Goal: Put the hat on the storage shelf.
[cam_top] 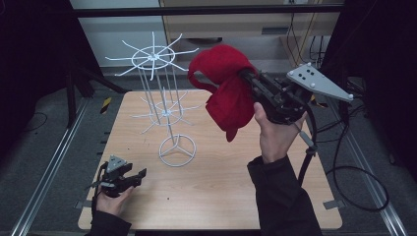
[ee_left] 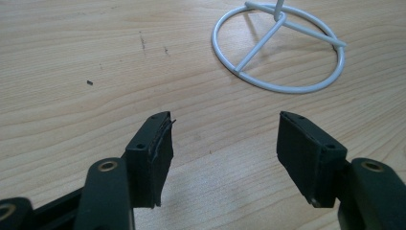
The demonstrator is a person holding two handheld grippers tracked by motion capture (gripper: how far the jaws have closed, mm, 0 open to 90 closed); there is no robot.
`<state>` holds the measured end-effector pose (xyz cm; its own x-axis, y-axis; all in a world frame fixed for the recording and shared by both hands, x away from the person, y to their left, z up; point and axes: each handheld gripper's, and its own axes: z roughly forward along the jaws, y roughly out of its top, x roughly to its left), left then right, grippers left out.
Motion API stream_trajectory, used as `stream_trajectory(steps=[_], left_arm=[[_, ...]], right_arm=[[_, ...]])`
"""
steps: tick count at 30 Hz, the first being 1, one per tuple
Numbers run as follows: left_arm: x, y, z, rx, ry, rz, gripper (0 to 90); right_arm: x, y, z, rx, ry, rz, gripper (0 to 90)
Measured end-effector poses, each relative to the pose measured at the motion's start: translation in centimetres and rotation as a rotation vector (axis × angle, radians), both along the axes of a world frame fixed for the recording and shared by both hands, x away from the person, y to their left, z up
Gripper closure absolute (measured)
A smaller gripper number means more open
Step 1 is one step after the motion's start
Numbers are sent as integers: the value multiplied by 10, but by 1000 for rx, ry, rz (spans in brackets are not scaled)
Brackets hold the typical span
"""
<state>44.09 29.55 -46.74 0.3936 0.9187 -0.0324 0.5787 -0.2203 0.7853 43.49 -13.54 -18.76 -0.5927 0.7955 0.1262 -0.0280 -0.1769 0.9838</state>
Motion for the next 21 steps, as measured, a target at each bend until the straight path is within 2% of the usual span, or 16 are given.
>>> stream_trajectory(steps=[3,12,16,21], left_arm=[[0,0,0,0,-1,0,372],[0,-1,0,6,1,0,373],[0,-1,0,7,2,0,373],[0,0,0,6,0,0,373]], right_arm=[[-3,-5,1,-5,-9,-29,823],[-9,-14,6,27,-25,-18,823],[-13,-10,12,24,-37,-8,823],[-13,4,21,27,-51,24,823]])
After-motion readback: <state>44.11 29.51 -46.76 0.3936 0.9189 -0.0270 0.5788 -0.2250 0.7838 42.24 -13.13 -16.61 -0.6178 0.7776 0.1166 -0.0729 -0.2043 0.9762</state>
